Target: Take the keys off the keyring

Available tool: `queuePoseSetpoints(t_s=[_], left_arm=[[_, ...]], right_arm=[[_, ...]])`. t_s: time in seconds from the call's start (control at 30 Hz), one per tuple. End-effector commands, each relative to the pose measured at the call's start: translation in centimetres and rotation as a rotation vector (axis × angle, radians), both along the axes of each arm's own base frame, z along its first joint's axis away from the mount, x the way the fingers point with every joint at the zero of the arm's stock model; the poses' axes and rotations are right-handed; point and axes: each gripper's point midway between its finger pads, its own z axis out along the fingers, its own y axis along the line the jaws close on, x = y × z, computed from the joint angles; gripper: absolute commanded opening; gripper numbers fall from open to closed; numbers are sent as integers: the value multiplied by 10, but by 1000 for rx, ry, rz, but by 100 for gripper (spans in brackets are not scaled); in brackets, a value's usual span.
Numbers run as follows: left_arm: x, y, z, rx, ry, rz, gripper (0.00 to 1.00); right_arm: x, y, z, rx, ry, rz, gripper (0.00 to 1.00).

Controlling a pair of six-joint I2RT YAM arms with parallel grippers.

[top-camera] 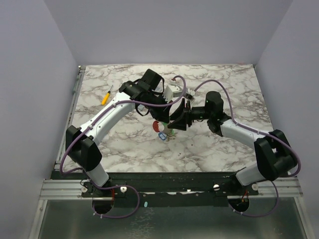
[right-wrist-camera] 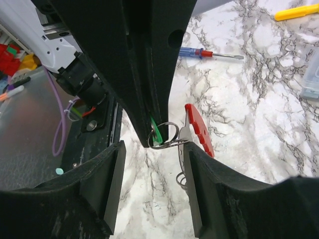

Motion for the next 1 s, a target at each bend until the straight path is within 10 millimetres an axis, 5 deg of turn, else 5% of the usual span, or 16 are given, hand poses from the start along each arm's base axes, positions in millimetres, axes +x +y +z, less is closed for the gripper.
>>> queuePoseSetpoints(t_s=[0.0, 0.33, 0.83, 0.97], left_arm=[[-6, -9, 19, -72, -1, -35, 0], [-10, -7, 20, -74, -3, -49, 0], [2, 7, 19, -10, -89, -37, 0], [3, 8, 19, -8, -95, -34, 0]], right_arm=[[6, 7, -1, 29, -42, -16, 58], [-3, 9, 5, 80, -94, 49, 54], [-18, 4, 9, 91, -145, 117, 1], [-19, 3, 8, 91, -147, 119, 1]])
